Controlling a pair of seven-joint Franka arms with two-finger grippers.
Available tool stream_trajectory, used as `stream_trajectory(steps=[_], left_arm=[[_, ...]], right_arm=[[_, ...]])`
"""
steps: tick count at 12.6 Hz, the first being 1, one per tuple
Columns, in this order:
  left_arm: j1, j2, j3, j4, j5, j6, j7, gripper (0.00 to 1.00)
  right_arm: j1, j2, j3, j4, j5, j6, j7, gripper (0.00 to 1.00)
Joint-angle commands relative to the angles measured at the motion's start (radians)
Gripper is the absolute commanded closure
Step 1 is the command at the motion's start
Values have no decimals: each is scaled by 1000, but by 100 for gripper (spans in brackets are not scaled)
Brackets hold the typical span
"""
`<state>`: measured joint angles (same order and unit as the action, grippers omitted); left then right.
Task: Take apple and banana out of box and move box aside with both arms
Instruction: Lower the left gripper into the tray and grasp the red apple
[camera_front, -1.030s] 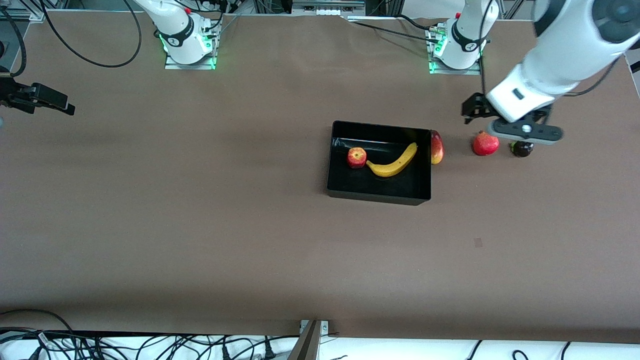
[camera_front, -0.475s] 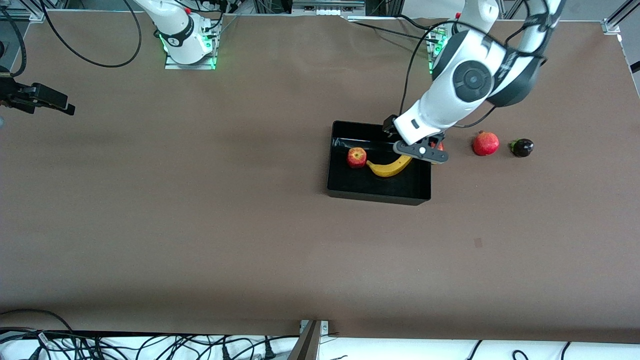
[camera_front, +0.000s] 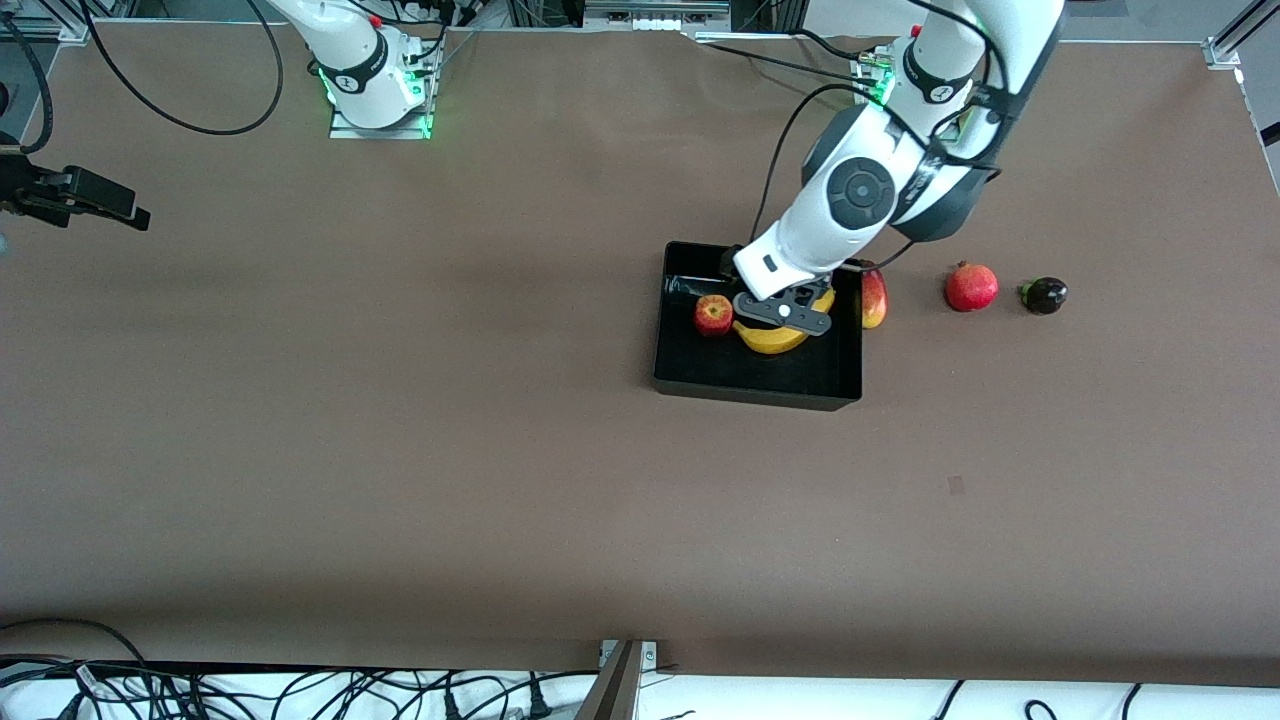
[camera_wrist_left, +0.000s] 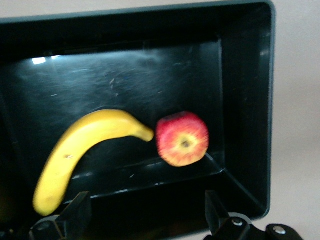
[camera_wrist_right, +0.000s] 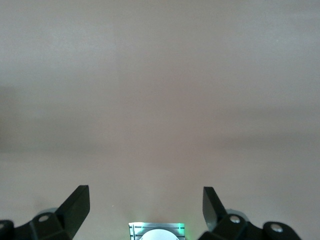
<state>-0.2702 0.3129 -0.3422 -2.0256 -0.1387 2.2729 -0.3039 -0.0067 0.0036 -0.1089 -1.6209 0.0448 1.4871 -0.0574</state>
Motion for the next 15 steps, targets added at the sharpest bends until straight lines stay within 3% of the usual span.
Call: stream_trajectory(steps=[1, 8, 15], left_arm=[[-55, 83, 11, 14, -10, 86, -30, 0], [-79, 195, 35, 22, -3, 210, -31, 0], [-133, 256, 69, 56, -1, 230, -31, 0]], right_arm=[[4, 6, -6, 19, 18, -16, -4, 0], [4, 6, -6, 19, 18, -18, -4, 0], [4, 6, -6, 19, 18, -18, -4, 0]])
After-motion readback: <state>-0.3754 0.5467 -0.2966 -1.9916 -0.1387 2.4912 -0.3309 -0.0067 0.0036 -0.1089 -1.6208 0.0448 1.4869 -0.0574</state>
